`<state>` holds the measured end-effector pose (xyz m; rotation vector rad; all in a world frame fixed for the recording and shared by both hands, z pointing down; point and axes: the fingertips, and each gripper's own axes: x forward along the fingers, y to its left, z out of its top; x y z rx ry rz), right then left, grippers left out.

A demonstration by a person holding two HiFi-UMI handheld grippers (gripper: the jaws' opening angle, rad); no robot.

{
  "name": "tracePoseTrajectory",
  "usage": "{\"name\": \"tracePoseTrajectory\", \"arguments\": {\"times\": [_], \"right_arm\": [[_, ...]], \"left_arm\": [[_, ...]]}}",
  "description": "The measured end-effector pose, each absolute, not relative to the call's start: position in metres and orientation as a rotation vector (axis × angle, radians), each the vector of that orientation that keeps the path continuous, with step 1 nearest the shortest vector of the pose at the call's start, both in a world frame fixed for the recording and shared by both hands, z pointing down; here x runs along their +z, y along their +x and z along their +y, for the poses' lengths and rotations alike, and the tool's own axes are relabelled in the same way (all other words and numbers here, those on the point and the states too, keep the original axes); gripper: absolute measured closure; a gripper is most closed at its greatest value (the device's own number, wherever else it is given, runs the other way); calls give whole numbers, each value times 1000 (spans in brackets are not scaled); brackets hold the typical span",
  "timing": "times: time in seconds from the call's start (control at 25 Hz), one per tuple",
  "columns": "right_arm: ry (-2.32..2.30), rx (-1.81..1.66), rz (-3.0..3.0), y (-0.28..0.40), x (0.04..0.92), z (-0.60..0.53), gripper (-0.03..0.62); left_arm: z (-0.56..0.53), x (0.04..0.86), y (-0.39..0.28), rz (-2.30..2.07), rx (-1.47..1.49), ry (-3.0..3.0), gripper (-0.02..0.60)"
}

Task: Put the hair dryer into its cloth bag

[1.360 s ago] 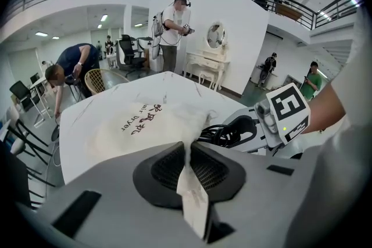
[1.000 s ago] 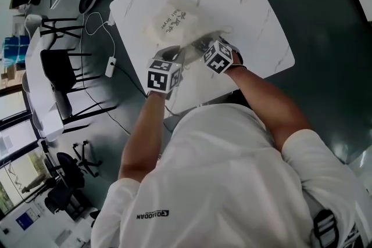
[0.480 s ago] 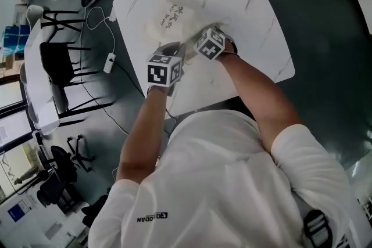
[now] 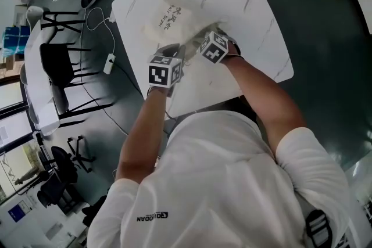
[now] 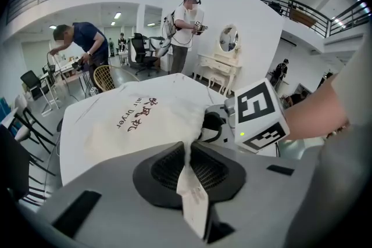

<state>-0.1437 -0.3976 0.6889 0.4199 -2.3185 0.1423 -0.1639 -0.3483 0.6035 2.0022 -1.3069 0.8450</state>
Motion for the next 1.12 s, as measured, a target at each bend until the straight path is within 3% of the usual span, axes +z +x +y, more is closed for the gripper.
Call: {"name": "tracePoseTrajectory", "arguments": {"times": [0.76, 0.96, 1.12], "right_arm": [[580, 442, -2412, 9, 638, -307, 365], [587, 450, -2401, 31, 634, -296, 381], [583, 459, -2415, 43, 625, -295, 387]], "left_arm": [[-323, 685, -143, -1179, 1160, 1985, 513], [-320, 696, -140, -1196, 1160, 1944, 470], [-319, 700, -129, -1167, 1181, 1957, 386]]}}
